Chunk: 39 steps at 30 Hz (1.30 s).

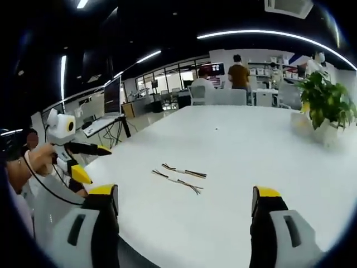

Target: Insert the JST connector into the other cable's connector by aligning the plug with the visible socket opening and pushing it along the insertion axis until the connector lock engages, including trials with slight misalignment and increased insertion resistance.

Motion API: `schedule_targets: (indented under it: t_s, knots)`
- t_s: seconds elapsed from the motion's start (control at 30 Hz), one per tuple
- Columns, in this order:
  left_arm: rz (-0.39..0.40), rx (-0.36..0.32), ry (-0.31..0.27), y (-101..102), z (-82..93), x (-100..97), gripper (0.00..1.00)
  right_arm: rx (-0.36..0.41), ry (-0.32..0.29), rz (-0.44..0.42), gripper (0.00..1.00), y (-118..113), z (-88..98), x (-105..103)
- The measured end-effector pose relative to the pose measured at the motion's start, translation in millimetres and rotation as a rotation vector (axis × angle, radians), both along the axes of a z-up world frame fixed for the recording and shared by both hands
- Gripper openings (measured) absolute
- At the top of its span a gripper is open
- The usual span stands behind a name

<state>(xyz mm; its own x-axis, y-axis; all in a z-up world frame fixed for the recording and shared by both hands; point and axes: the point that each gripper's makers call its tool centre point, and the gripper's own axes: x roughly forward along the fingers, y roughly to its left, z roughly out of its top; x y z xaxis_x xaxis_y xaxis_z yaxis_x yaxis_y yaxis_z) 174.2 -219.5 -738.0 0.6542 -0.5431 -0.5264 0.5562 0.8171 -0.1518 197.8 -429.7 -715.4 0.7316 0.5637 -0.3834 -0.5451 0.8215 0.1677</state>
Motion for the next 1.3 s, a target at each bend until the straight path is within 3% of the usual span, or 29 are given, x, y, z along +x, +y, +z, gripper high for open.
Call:
schedule_targets:
  t_s: [0.1, 0.2, 0.33, 0.47, 0.73, 1.0, 1.3]
  knots:
    - [0.011, 0.017, -0.014, 3, 1.9, -3.5, 0.97, -0.010, -0.001, -0.013, 0.98, -5, 0.3, -2]
    - [0.002, 0.030, -0.070, 2, 9.2, -6.8, 0.95, -0.012, 0.016, -0.018, 0.97, -7, -2.0, -6]
    - [0.008, 0.024, -0.043, -2, 8.8, -18.0, 0.96, 0.044, 0.049, -0.019, 0.99, -6, -0.7, -14]
    - [0.017, 0.046, -0.011, -6, 6.0, -31.4, 0.96, 0.030, 0.029, -0.015, 0.99, -9, 6.4, -21]
    - [0.032, 0.076, 0.013, -7, 13.1, -51.8, 0.95, -0.011, 0.058, -0.016, 0.98, -17, 2.8, -36]
    - [0.058, 0.088, 0.016, -9, 23.4, -62.1, 0.96, -0.035, 0.072, -0.004, 0.97, -17, -1.2, -45]
    - [0.095, 0.099, 0.035, -11, 23.4, -62.1, 0.95, -0.051, 0.072, 0.019, 0.96, -20, -0.6, -42]
